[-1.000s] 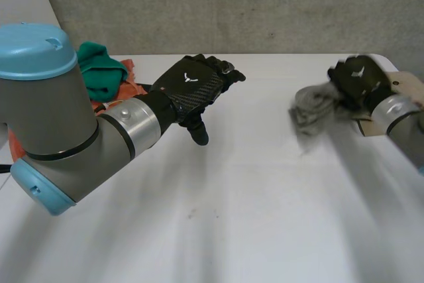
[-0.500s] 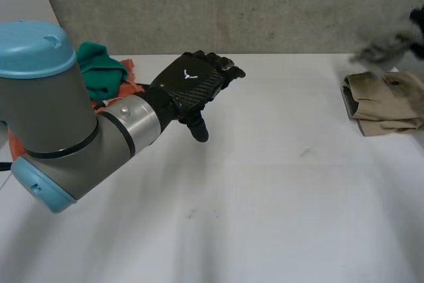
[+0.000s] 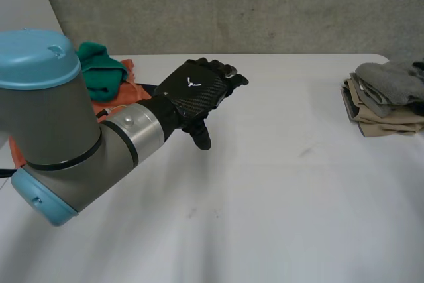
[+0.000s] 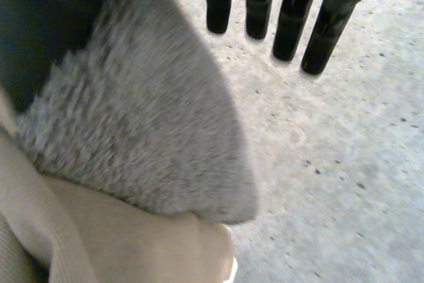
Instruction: Fold the laundry.
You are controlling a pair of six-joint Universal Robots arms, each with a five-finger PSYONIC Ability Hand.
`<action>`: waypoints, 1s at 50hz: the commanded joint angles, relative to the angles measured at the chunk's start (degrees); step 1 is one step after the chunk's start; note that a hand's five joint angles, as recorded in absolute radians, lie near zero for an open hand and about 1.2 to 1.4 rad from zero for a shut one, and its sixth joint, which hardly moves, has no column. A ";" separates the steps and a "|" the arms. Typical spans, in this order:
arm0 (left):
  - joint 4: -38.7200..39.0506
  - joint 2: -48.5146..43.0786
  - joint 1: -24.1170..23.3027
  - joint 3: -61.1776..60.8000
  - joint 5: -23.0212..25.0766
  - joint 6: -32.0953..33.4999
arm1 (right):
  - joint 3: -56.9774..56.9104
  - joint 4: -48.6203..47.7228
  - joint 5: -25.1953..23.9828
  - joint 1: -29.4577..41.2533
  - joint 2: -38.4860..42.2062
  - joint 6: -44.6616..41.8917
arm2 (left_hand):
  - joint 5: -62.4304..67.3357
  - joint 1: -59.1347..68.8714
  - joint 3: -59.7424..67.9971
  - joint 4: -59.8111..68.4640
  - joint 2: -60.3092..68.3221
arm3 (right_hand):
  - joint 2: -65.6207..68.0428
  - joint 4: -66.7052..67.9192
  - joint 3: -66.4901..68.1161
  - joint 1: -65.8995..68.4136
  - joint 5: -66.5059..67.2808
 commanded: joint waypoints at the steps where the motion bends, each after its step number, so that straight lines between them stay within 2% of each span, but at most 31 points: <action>1: 0.11 0.62 -0.49 -0.35 0.16 0.08 | 11.37 8.87 1.63 -3.58 -13.23 -3.88 | -0.64 1.21 -0.13 0.45 0.31 | -5.38 -6.43 -5.94 -2.93 -6.89; 6: 0.11 1.06 -0.49 -0.26 0.16 0.08 | 14.38 19.34 4.96 -7.45 -19.67 -8.28 | -0.80 1.05 -0.29 0.29 0.15 | -5.38 -6.43 -5.94 -2.93 -6.89; 12: 0.11 2.12 -0.49 -0.44 0.16 -0.01 | 11.14 36.21 15.85 -12.81 -23.36 -24.61 | -0.97 0.88 -0.46 0.12 -0.02 | -5.38 -6.43 -5.94 -2.93 -6.89; 13: 0.11 2.29 -0.40 -0.44 0.16 -0.01 | 10.00 38.23 18.04 -13.42 -23.71 -26.98 | -0.97 0.88 -0.46 0.12 -0.02 | -5.38 -6.43 -5.94 -2.93 -6.89; 14: 0.11 2.73 -0.31 -0.35 0.16 -0.01 | 7.64 41.47 23.81 -14.65 -24.41 -30.92 | -0.97 0.88 -0.46 0.12 -0.02 | -5.38 -6.43 -5.94 -2.93 -6.89; 17: 0.37 3.26 -0.14 -0.09 0.07 -0.09 | 3.15 44.31 33.68 -14.57 -25.56 -35.26 | -0.81 1.05 -0.30 0.29 0.14 | -5.38 -6.43 -5.94 -2.93 -6.89; 18: 0.72 3.52 0.21 0.26 -0.10 -0.09 | 0.78 43.97 39.45 -13.88 -25.65 -36.05 | -0.64 1.21 -0.13 0.45 0.31 | -5.38 -6.43 -5.94 -2.93 -6.89; 21: 2.29 3.96 0.74 0.62 -1.41 -0.09 | -0.91 40.30 44.16 -9.33 -27.57 -32.66 | -0.30 1.55 0.21 0.79 0.65 | -5.38 -6.43 -5.94 -2.93 -6.89; 24: 4.58 4.23 1.71 0.97 -4.75 -0.44 | 1.01 35.02 43.12 -5.27 -31.87 -27.20 | -0.30 1.55 0.21 0.79 0.65 | -5.38 -6.43 -5.94 -2.93 -6.89; 25: 6.42 4.40 2.58 1.14 -7.72 -0.97 | 3.89 31.35 41.81 -2.82 -35.81 -23.01 | -0.63 1.22 -0.12 0.46 0.32 | -5.38 -6.43 -5.94 -2.93 -6.89; 28: 9.59 4.58 4.43 1.23 -12.39 -1.59 | 9.88 26.14 39.00 0.88 -41.37 -16.92 | -1.14 0.71 -0.63 -0.05 -0.19 | -5.38 -6.43 -5.94 -2.93 -6.89; 29: 12.12 4.58 6.35 1.23 -15.37 -1.59 | 14.51 22.82 36.46 3.42 -44.95 -13.42 | -1.64 0.21 -1.13 -0.55 -0.69 | -5.38 -6.43 -5.94 -2.93 -6.89; 31: 14.94 4.49 8.81 1.15 -17.76 -1.24 | 19.29 19.37 33.20 6.25 -47.79 -10.49 | -1.98 -0.13 -1.47 -0.89 -1.03 | -5.38 -6.43 -5.94 -2.93 -6.89; 32: 17.22 4.32 11.79 1.15 -18.55 -1.06 | 23.65 16.57 29.62 9.91 -49.97 -8.57 | -1.98 -0.13 -1.47 -0.89 -1.03 | -5.38 -6.43 -5.94 -2.93 -6.89; 35: 20.23 3.00 18.74 1.58 -17.34 -0.80 | 32.55 13.91 21.69 19.50 -52.10 -7.93 | -1.98 -0.13 -1.47 -0.89 -1.03 | -5.38 -6.43 -5.94 -2.93 -6.89; 36: 20.67 1.00 22.24 2.28 -15.77 -0.45 | 34.66 14.25 20.02 22.23 -52.19 -8.46 | -1.98 -0.13 -1.47 -0.89 -1.03 | -5.38 -6.43 -5.94 -2.93 -6.89; 38: 20.15 -2.00 25.95 3.60 -13.21 0.34 | 37.22 15.74 17.81 24.88 -52.19 -9.51 | -1.98 -0.13 -1.47 -0.89 -1.03 | -5.38 -6.43 -5.94 -2.93 -6.89; 39: 19.36 -5.58 29.19 5.52 -10.33 1.65 | 39.23 18.36 17.11 26.98 -51.93 -11.26 | -1.82 0.04 -1.30 -0.72 -0.87 | -5.38 -6.43 -5.94 -2.93 -6.89; 42: 17.17 -12.70 33.94 10.17 -4.61 5.25 | 41.01 25.82 17.27 29.54 -50.27 -16.69 | -1.65 0.21 -1.14 -0.55 -0.70 | -5.38 -6.43 -5.94 -2.93 -6.89; 45: 15.58 -19.82 37.11 15.88 -1.79 10.43 | 40.84 33.21 17.62 31.47 -45.80 -23.90 | -1.14 0.71 -0.63 -0.05 -0.19 | -5.38 -6.43 -5.94 -2.93 -6.89; 50: 13.82 -31.08 40.11 26.88 -1.34 15.28 | 40.57 38.78 21.05 33.15 -40.69 -32.97 | -0.13 1.72 0.38 0.96 0.81 | -5.38 -6.43 -5.94 -2.93 -6.89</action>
